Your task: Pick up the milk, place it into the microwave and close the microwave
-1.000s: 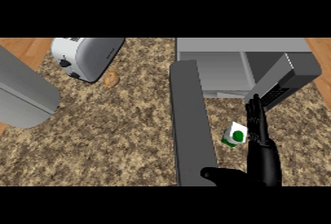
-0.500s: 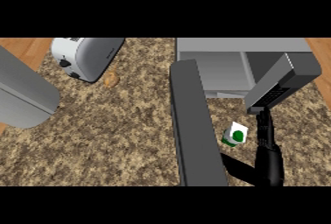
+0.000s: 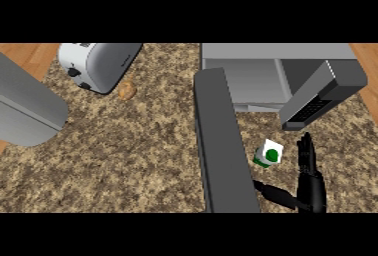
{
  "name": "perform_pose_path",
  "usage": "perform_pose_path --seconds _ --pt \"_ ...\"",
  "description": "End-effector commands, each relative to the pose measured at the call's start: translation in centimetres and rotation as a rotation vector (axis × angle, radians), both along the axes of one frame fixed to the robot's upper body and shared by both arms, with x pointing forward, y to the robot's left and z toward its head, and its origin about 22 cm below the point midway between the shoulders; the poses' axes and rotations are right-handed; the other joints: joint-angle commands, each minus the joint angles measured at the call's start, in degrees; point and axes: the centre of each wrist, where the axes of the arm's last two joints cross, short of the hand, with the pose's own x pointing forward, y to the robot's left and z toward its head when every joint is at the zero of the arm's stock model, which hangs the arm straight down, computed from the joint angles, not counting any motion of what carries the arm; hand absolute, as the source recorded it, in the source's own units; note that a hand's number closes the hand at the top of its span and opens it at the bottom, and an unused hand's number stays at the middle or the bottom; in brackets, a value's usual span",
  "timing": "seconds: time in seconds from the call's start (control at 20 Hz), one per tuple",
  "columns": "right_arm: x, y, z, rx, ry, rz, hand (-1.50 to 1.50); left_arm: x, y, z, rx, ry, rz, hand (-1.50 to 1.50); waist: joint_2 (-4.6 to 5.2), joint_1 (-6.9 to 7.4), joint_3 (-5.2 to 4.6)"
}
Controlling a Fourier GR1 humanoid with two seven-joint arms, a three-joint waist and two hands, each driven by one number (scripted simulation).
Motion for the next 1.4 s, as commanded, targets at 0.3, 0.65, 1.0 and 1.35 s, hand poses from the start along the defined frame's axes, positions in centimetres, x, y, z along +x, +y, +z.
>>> perform_pose_path --seconds 0.3,0.65,1.0,1.35 --pt "2.1 -0.9 -3.2 -0.03 0.005 0.014 -1.5 0.0 0.4 -0.5 -0.008 0.006 -0.001 -1.5 0.01 0.06 -0.01" --pt "4.0 -3.1 -5.8 -0.039 -0.003 -0.023 -1.5 -1.8 0.4 -0.7 -0.005 0.011 0.012 -1.5 0.07 0.36 0.02" --pt "4.4 -4.0 -8.1 -0.048 0.002 0.033 1.5 -1.9 0.0 0.1 -0.006 0.002 -0.005 -1.5 0.17 0.64 0.06" --pt "5.2 -3.2 -8.0 -0.178 -0.076 0.102 1.5 -0.9 0.8 1.0 -0.005 -0.015 -0.014 -1.5 0.18 0.61 0.06"
